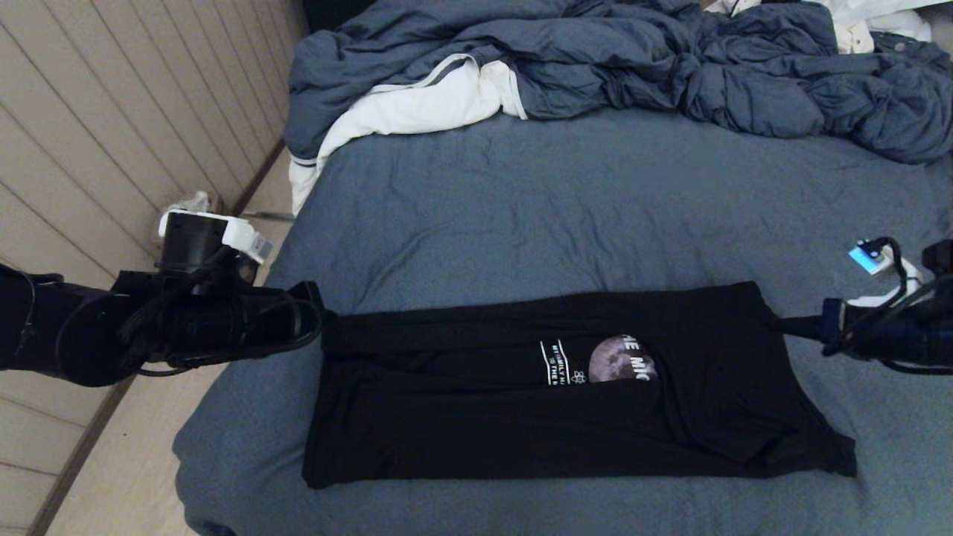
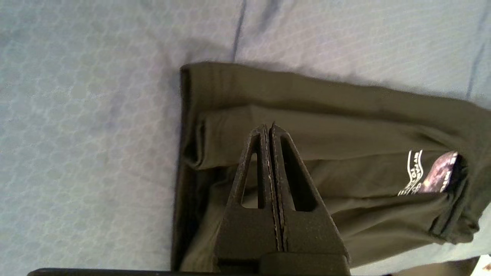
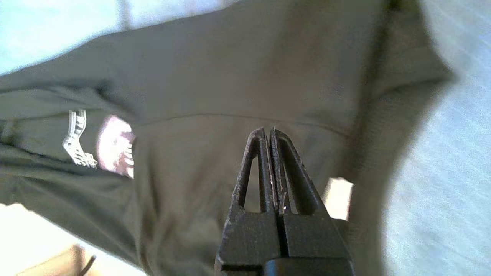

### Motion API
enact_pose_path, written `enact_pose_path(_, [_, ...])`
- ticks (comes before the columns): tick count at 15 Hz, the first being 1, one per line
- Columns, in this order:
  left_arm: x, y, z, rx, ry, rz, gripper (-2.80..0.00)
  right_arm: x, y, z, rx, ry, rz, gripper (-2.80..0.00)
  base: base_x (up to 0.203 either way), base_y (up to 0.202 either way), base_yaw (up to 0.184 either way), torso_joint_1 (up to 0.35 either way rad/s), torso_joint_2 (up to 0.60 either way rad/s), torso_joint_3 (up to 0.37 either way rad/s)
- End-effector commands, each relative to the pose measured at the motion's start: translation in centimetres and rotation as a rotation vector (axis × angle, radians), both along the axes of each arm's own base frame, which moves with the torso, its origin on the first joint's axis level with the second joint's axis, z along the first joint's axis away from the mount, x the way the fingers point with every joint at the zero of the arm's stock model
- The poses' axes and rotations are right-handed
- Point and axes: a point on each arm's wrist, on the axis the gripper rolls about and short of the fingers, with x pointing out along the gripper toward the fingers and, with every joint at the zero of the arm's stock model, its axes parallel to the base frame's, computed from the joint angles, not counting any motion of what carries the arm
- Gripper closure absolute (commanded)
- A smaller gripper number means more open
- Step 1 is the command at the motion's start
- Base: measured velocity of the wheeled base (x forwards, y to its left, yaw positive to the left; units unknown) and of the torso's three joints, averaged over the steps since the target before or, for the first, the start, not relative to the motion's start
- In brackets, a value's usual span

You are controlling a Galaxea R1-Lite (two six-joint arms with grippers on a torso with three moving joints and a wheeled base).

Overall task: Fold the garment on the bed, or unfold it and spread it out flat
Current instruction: Fold the black T-shirt

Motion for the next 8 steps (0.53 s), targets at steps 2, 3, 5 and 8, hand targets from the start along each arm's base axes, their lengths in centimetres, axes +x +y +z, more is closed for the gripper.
enact_pose_path(2, [-0.7,-0.1,0.6,-0.014,-0.01,-0.021,0.0,0.2,-3.2,0.1,0.037,0.154,-0.028,0.0,0.0,0.0,0.0,0.0,0.0,0.0])
enact_pose_path(3, [-1.0,-0.1,0.9,-0.023,-0.017,-0.037,0.0,-0.1,-3.6,0.3,0.023,0.168,-0.017,0.0,0.0,0.0,0.0,0.0,0.0,0.0])
enact_pose_path(5, [-1.5,0.0,1.5,-0.039,-0.037,-0.054,0.0,0.2,-4.1,-1.0,0.015,0.194,0.009,0.0,0.0,0.0,0.0,0.0,0.0,0.0])
enact_pose_path(8, [-2.0,0.1,2.1,-0.049,-0.051,-0.055,0.0,0.7,-4.5,-1.9,0.01,0.205,0.016,0.0,0.0,0.0,0.0,0.0,0.0,0.0])
